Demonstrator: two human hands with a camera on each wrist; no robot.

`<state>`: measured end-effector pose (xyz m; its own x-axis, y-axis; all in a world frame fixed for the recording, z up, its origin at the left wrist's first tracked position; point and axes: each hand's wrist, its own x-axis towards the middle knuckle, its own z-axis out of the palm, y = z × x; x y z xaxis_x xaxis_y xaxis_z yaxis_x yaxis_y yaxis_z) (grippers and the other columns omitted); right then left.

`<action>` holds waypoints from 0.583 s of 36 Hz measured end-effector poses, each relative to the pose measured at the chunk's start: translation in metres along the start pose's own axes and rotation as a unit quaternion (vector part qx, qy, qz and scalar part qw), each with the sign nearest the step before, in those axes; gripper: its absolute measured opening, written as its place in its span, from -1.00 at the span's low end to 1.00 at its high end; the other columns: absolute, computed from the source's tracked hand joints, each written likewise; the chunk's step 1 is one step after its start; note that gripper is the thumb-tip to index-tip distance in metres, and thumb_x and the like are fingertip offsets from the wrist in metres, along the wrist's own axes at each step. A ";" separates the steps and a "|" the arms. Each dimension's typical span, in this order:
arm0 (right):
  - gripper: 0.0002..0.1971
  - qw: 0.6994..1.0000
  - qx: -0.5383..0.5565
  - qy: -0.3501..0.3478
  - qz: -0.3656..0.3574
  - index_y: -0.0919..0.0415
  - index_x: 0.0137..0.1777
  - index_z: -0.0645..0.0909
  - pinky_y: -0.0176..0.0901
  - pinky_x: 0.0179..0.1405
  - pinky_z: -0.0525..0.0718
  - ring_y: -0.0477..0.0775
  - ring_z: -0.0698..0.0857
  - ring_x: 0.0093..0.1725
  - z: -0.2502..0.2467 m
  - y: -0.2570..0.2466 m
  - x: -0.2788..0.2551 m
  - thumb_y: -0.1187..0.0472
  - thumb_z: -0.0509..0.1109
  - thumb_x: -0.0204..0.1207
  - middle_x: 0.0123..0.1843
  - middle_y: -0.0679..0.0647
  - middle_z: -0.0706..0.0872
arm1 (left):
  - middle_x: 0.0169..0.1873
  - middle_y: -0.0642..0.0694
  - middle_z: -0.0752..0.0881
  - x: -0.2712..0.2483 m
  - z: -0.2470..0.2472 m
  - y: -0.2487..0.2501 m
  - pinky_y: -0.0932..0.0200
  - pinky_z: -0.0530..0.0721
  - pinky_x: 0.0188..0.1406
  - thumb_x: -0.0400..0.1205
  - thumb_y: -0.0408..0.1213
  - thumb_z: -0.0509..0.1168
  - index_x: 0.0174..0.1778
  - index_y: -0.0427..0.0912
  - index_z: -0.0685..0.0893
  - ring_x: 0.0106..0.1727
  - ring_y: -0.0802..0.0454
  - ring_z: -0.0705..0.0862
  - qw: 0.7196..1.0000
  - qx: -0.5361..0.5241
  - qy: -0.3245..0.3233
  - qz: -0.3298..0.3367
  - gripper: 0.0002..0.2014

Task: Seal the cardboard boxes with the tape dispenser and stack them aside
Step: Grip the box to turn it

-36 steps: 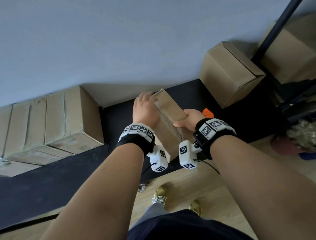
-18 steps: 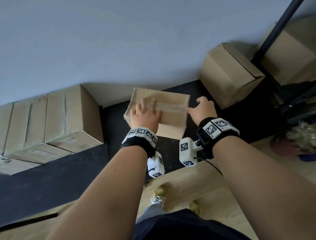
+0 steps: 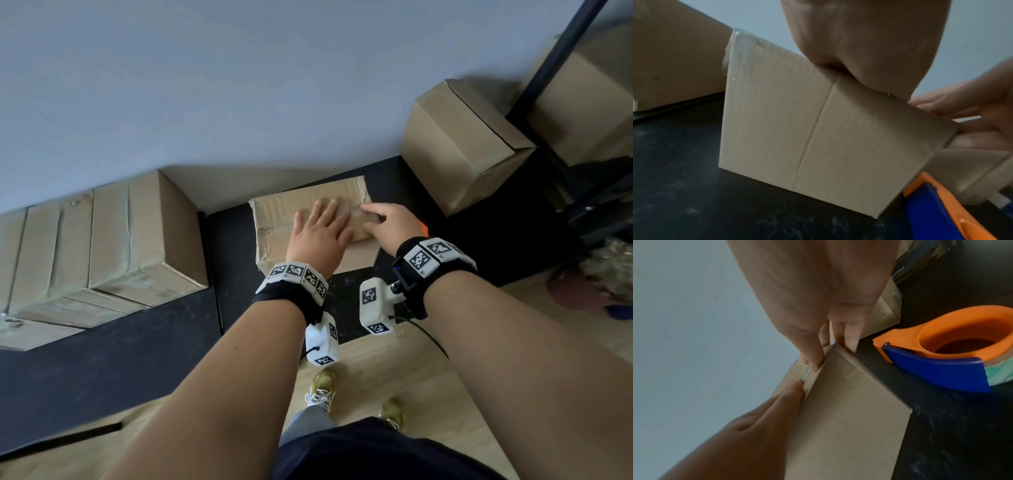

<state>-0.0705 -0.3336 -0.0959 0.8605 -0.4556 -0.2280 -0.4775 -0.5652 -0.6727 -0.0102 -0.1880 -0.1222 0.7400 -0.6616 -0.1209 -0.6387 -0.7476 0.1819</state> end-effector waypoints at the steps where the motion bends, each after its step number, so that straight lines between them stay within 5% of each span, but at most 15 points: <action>1: -0.57 1.000 0.006 0.000 -0.003 -0.08 0.45 0.60 -0.23 0.39 0.42 0.05 0.53 0.46 0.000 0.001 0.001 0.23 0.37 0.61 0.51 0.00 0.57 | 0.70 0.07 -0.04 0.001 -0.001 0.001 -0.25 -0.17 0.64 0.78 0.06 -0.22 0.68 0.11 0.11 0.70 0.00 -0.17 1.000 0.003 -0.004 -0.007 -0.50; 4: -0.62 0.998 0.066 0.014 -0.012 0.07 0.41 0.64 -0.42 0.29 0.39 0.01 0.58 0.42 -0.001 0.004 0.001 0.33 0.26 0.65 0.42 0.00 0.66 | 0.65 -0.02 0.19 0.005 -0.003 0.013 -0.26 0.03 0.61 0.77 0.04 -0.13 0.59 0.03 0.32 0.68 -0.07 0.02 0.999 0.009 0.025 -0.027 -0.52; 7: -0.62 0.989 0.126 0.068 0.027 0.12 0.35 0.68 -0.21 0.33 0.55 0.04 0.67 0.31 -0.002 0.011 -0.002 0.36 0.16 0.66 0.29 0.06 0.74 | 0.47 -0.13 0.42 0.011 -0.008 0.029 -0.12 0.28 0.51 0.73 0.02 0.01 0.42 -0.11 0.46 0.54 -0.15 0.28 0.996 0.014 0.078 -0.030 -0.57; 11: -0.62 0.978 0.132 0.122 0.104 0.16 0.32 0.66 -0.03 0.32 0.60 0.14 0.70 0.24 -0.008 0.028 -0.003 0.38 0.16 0.60 0.21 0.13 0.76 | 0.67 -0.02 0.13 0.023 -0.003 0.036 -0.29 -0.02 0.63 0.78 -0.09 -0.08 0.63 0.00 0.22 0.69 -0.05 0.00 0.998 -0.007 0.052 0.024 -0.54; 13: -0.65 0.980 0.093 0.113 0.137 0.17 0.34 0.65 -0.11 0.29 0.55 0.18 0.66 0.30 -0.012 0.037 -0.003 0.34 0.17 0.64 0.28 0.12 0.73 | 0.69 0.07 0.02 0.027 0.000 0.036 -0.28 -0.11 0.63 0.79 -0.07 -0.15 0.69 0.05 0.07 0.70 0.02 -0.09 0.999 -0.017 0.029 0.027 -0.51; 21: -0.70 0.967 -0.011 0.065 0.247 0.35 0.26 0.56 -0.03 0.10 0.54 0.34 0.65 0.26 -0.001 0.072 -0.006 0.16 0.27 0.65 0.24 0.29 0.69 | 0.69 0.10 -0.03 0.029 0.013 0.047 -0.25 -0.19 0.64 0.78 -0.02 -0.27 0.70 0.03 -0.02 0.70 0.04 -0.15 0.999 -0.006 0.039 -0.015 -0.48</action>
<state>-0.1101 -0.3722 -0.1421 0.4980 -0.7554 -0.4260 -0.8291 -0.2706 -0.4893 -0.0216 -0.2434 -0.1295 0.7735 -0.6319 -0.0497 -0.6136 -0.7661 0.1910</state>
